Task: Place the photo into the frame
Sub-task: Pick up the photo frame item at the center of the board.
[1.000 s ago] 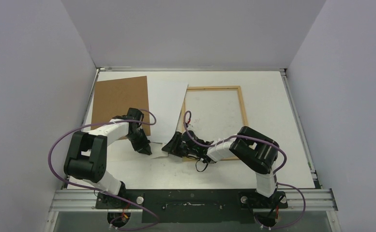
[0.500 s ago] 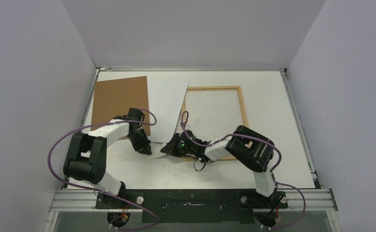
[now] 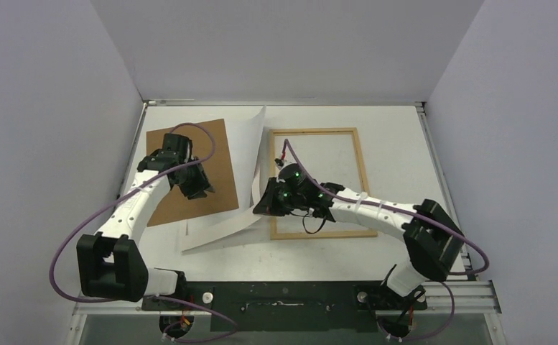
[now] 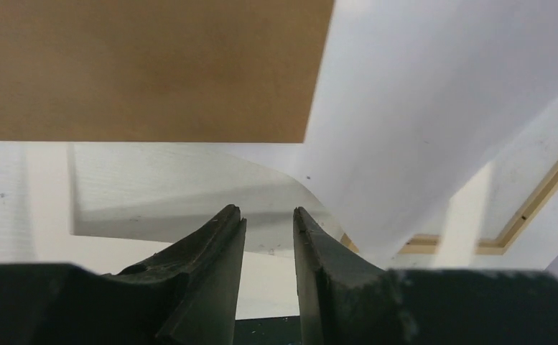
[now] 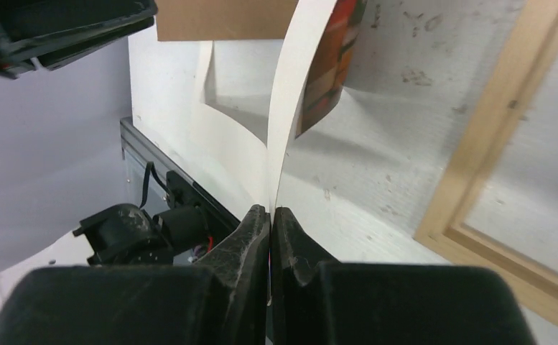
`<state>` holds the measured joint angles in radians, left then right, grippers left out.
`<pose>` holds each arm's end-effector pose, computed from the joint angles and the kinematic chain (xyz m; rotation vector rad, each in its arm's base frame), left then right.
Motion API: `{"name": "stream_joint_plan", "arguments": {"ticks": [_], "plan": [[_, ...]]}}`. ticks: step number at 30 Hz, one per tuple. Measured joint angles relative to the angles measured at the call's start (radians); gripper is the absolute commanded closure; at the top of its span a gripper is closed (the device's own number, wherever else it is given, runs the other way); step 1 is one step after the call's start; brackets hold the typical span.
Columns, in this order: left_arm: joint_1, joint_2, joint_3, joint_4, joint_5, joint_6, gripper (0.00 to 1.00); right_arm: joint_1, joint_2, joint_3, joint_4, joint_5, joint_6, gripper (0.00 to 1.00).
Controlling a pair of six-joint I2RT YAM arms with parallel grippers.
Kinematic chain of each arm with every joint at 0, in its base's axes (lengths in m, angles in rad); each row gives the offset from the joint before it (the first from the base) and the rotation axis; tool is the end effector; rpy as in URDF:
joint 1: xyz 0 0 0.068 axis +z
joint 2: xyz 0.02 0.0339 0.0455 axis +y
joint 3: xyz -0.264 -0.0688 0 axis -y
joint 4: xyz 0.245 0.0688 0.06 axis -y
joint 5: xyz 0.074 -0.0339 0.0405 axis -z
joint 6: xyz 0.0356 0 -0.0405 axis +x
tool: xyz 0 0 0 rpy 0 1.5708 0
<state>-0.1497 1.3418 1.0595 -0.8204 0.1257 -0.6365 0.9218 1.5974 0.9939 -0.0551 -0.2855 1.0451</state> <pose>0.2578 -0.0434 0.2624 -0.6177 2.6573 -0.4077 0.2025 0.2836 0.2216 -0.0226 2.5806 1.2563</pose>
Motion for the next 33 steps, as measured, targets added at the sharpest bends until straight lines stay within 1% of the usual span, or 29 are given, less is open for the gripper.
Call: {"name": "stream_joint_plan", "arguments": {"ticks": [3, 8, 10, 11, 17, 21, 26, 30, 33], "plan": [[0.040, 0.018, -0.003, -0.010, -0.006, 0.016, 0.69, -0.047, -0.074, 0.066, -0.187, -0.012, -0.079, 1.00], [0.095, 0.078, -0.020, -0.008, -0.009, 0.034, 0.68, -0.119, -0.108, 0.213, -0.504, 0.006, -0.209, 1.00], [0.109, 0.101, -0.021, -0.006, -0.009, 0.042, 0.68, -0.155, -0.119, 0.262, -0.606, 0.013, -0.262, 1.00], [0.114, 0.111, -0.021, -0.005, -0.007, 0.045, 0.68, -0.187, -0.125, 0.296, -0.673, 0.016, -0.302, 1.00], [0.121, 0.171, -0.013, 0.021, 0.043, 0.066, 0.64, -0.370, -0.138, 0.452, -0.922, 0.018, -0.498, 1.00], [0.121, 0.253, -0.002, 0.066, 0.063, 0.073, 0.64, -0.414, -0.138, 0.530, -1.027, 0.017, -0.586, 1.00], [0.120, 0.386, 0.033, 0.114, 0.077, 0.074, 0.64, -0.458, -0.137, 0.618, -1.125, 0.008, -0.656, 1.00], [0.120, 0.422, 0.055, 0.125, 0.094, 0.083, 0.61, -0.499, -0.137, 0.687, -1.179, -0.002, -0.689, 1.00], [0.120, 0.427, 0.086, 0.130, 0.103, 0.096, 0.59, -0.503, -0.137, 0.708, -1.207, -0.013, -0.698, 1.00]]}}
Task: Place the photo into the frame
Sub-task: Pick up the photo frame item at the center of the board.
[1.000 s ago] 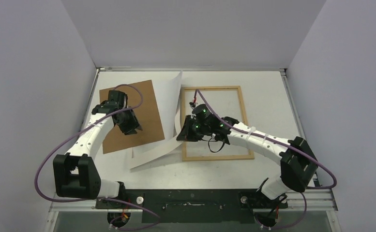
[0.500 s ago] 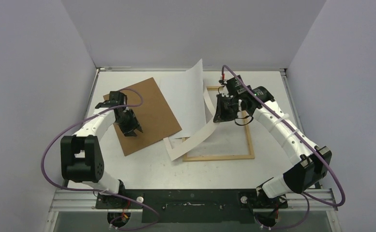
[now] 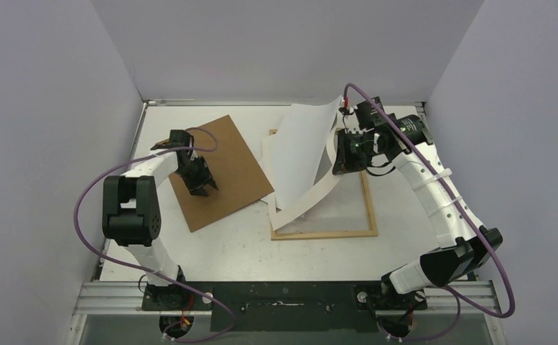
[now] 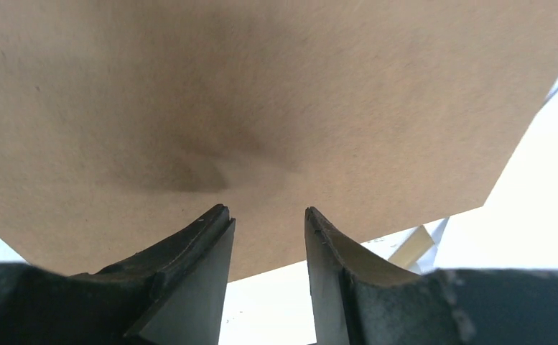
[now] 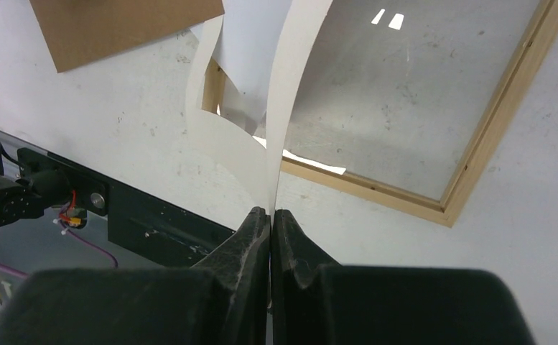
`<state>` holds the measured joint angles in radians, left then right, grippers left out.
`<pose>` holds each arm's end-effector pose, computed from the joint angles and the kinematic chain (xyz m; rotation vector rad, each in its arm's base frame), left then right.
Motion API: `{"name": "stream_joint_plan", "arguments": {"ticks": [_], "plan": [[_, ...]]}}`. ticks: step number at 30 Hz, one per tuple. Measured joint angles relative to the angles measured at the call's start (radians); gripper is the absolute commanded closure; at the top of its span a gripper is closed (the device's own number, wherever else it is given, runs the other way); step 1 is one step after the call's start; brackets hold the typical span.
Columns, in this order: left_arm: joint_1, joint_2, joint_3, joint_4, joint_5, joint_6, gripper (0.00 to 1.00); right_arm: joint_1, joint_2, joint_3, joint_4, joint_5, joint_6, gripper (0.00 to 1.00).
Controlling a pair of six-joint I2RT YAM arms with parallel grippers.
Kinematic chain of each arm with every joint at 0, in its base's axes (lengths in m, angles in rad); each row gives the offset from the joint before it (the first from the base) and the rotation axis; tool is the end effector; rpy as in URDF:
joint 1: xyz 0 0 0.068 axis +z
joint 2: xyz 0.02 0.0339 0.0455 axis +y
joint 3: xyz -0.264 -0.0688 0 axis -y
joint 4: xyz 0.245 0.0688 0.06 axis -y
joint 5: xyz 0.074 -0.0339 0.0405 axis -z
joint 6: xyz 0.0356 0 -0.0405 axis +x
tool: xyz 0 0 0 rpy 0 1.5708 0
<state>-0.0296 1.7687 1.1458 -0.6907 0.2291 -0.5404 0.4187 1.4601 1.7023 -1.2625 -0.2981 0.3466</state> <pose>0.3332 -0.0180 0.1731 -0.6978 2.8449 -0.4299 0.2432 0.1197 0.4008 -0.2091 2.6603 0.6525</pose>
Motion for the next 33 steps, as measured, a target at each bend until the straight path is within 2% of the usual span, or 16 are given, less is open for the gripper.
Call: {"name": "stream_joint_plan", "arguments": {"ticks": [6, 14, 24, 28, 33], "plan": [[-0.005, 0.033, 0.070, 0.024, 0.041, 0.013, 0.53, -0.008, -0.015, 0.004, -0.023, 0.007, 0.016, 1.00], [-0.027, 0.126, 0.123, -0.013, -0.035, 0.018, 0.55, -0.040, -0.106, 0.013, -0.004, 0.088, 0.098, 1.00], [0.106, 0.173, 0.147, -0.113, -0.028, -0.024, 0.60, -0.060, -0.131, 0.013, 0.025, 0.122, 0.177, 1.00], [0.136, 0.223, 0.224, -0.201, -0.088, -0.005, 0.60, -0.065, -0.135, 0.013, 0.060, 0.116, 0.206, 1.00], [0.150, 0.297, 0.336, -0.307, -0.234, 0.056, 0.62, -0.072, -0.160, 0.000, 0.100, 0.111, 0.234, 1.00]]}}
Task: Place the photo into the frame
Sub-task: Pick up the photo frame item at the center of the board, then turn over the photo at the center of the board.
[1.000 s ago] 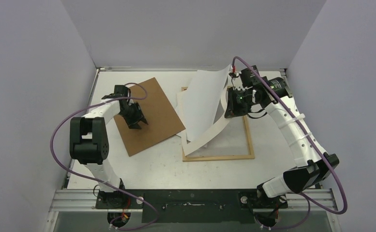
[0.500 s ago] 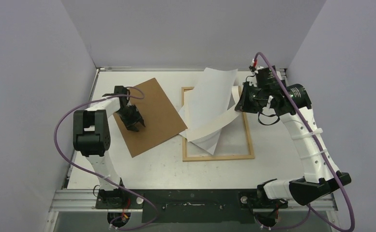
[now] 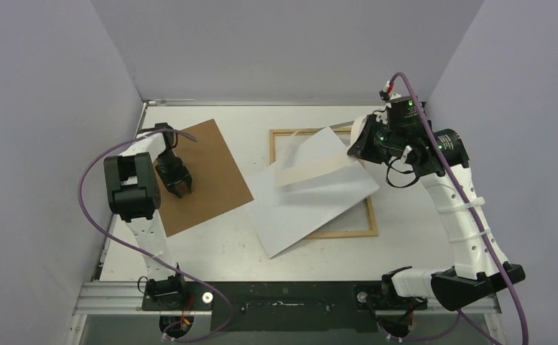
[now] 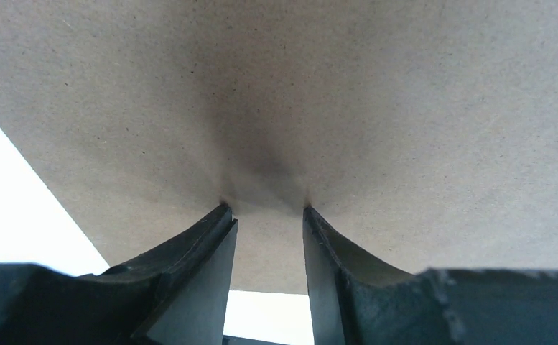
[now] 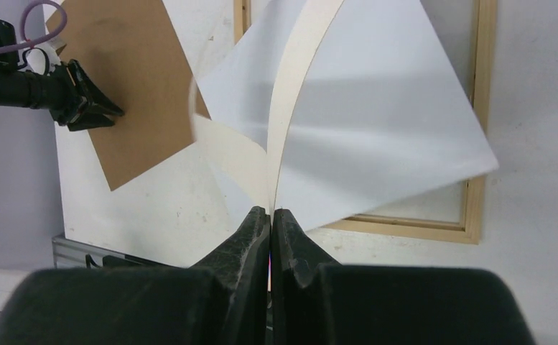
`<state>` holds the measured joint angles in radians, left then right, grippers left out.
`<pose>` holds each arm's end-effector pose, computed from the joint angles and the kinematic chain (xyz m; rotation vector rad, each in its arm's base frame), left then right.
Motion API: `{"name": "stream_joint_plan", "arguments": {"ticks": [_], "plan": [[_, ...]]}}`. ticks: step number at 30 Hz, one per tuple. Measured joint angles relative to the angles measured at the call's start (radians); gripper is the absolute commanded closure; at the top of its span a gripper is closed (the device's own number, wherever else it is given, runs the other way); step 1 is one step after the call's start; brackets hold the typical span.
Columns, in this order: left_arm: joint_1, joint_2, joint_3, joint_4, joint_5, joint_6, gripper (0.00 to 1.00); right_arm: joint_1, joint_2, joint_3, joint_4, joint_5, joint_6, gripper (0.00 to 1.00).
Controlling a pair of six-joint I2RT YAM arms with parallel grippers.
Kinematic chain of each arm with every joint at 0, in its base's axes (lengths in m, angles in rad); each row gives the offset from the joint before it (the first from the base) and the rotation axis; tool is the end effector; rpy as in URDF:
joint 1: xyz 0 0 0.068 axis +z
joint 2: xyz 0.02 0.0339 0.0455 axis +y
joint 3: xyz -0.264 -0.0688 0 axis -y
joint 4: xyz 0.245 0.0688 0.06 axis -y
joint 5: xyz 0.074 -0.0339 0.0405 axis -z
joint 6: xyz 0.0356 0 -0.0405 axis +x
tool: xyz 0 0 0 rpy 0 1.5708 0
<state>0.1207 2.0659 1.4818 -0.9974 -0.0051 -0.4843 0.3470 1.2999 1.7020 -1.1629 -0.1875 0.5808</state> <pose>0.3789 0.0461 0.1512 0.9330 -2.9898 -0.0109 0.2143 0.0845 0.4438 0.1849 2.4091 0.6661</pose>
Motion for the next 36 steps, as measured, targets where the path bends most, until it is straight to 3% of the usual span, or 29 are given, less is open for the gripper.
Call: {"name": "stream_joint_plan", "arguments": {"ticks": [8, 16, 19, 23, 29, 36], "plan": [[-0.040, -0.052, -0.021, 0.067, -0.014, 0.132, 0.49, -0.002, -0.019, -0.013, 0.044, -0.004, 0.034, 1.00], [-0.427, -0.415, -0.179, 0.287, 0.081, 0.206, 0.21, -0.013, -0.019, -0.097, 0.115, 0.113, 0.086, 1.00], [-0.493, -0.555, -0.262, 0.314, 0.115, 0.124, 0.19, -0.029, -0.019, -0.099, 0.158, 0.191, 0.114, 1.00], [-0.478, -0.649, -0.401, 0.311, 0.154, -0.074, 0.18, -0.046, -0.013, -0.099, 0.240, 0.249, 0.156, 1.00], [-0.522, -0.747, -0.704, 0.370, 0.265, -0.309, 0.09, -0.053, 0.011, -0.099, 0.303, 0.259, 0.193, 1.00], [-0.605, -0.851, -0.864, 0.515, 0.311, -0.481, 0.08, -0.067, 0.031, -0.099, 0.334, 0.238, 0.216, 1.00]]}}
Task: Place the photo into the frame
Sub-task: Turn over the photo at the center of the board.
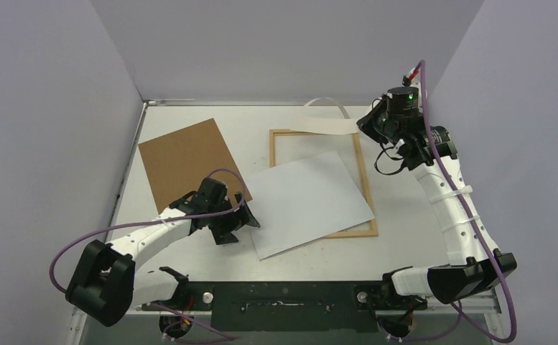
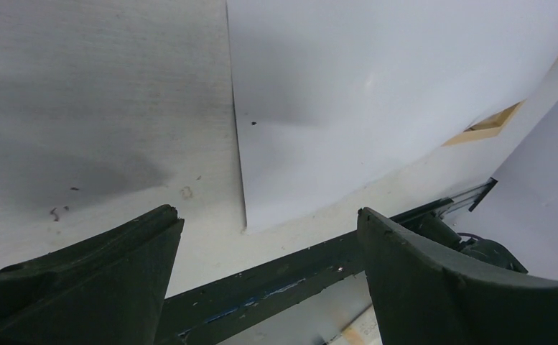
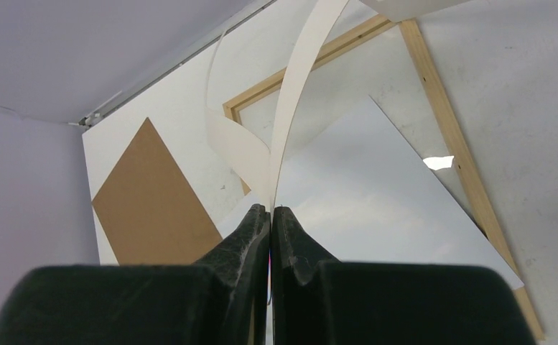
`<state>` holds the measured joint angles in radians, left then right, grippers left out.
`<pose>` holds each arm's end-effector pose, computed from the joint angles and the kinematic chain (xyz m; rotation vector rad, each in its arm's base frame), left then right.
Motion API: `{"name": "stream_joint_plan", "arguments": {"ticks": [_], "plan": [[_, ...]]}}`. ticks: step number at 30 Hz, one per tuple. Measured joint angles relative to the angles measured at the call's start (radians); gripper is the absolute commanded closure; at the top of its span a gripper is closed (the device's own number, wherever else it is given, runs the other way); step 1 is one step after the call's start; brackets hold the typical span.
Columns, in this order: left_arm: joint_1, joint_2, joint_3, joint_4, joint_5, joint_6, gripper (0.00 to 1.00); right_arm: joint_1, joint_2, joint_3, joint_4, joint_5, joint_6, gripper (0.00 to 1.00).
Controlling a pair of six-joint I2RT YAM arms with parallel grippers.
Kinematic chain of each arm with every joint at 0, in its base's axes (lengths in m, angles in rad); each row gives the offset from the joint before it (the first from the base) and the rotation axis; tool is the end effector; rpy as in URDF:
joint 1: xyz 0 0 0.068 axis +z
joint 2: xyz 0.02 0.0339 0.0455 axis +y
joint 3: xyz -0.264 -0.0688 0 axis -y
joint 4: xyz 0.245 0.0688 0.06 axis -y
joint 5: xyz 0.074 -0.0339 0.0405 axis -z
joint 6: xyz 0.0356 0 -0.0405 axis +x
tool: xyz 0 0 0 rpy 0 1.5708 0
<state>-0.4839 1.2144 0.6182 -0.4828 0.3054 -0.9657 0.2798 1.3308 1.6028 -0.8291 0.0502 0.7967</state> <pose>0.1856 -0.1096 0.1778 -0.5757 2.8071 -0.8063 0.2601 0.0729 0.4356 0.5873 2.1025 0.5742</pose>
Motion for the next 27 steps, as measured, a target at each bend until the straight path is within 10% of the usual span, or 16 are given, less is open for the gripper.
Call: {"name": "stream_joint_plan", "arguments": {"ticks": [27], "plan": [[-0.246, 0.056, -0.248, 0.634, -0.094, -0.338, 0.18, -0.006, -0.028, -0.064, 0.046, -0.047, 0.055, 1.00]]}}
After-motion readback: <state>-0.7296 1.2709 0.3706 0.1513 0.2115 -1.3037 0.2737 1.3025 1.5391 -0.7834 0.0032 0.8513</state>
